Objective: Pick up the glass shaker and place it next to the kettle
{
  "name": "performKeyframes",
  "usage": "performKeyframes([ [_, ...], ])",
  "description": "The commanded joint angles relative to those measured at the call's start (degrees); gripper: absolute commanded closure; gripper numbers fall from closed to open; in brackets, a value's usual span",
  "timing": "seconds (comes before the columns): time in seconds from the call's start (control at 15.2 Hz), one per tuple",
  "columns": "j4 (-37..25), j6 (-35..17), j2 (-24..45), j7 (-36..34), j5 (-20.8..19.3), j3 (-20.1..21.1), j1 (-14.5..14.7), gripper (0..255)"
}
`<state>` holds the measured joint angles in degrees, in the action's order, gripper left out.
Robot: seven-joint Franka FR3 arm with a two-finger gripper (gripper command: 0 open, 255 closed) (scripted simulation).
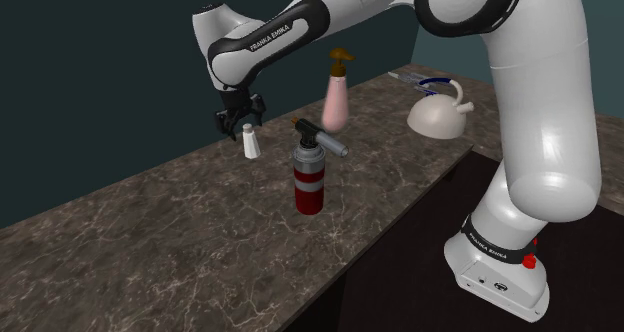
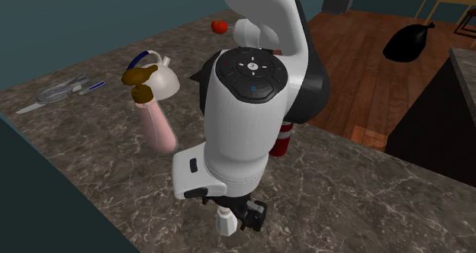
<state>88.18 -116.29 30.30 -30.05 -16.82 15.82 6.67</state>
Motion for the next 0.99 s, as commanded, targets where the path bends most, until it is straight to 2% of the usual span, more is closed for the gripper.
performKeyframes([
  [0.0, 0.0, 0.0, 0.0, 0.0, 0.0, 0.0, 0.0, 0],
  [0.07, 0.0, 0.0, 0.0, 0.0, 0.0, 0.0, 0.0, 255],
  [0.66, 0.0, 0.0, 0.0, 0.0, 0.0, 0.0, 0.0, 255],
  [0.92, -1.5, 2.5, -1.1, 0.6, 0.5, 0.2, 0.0, 255],
])
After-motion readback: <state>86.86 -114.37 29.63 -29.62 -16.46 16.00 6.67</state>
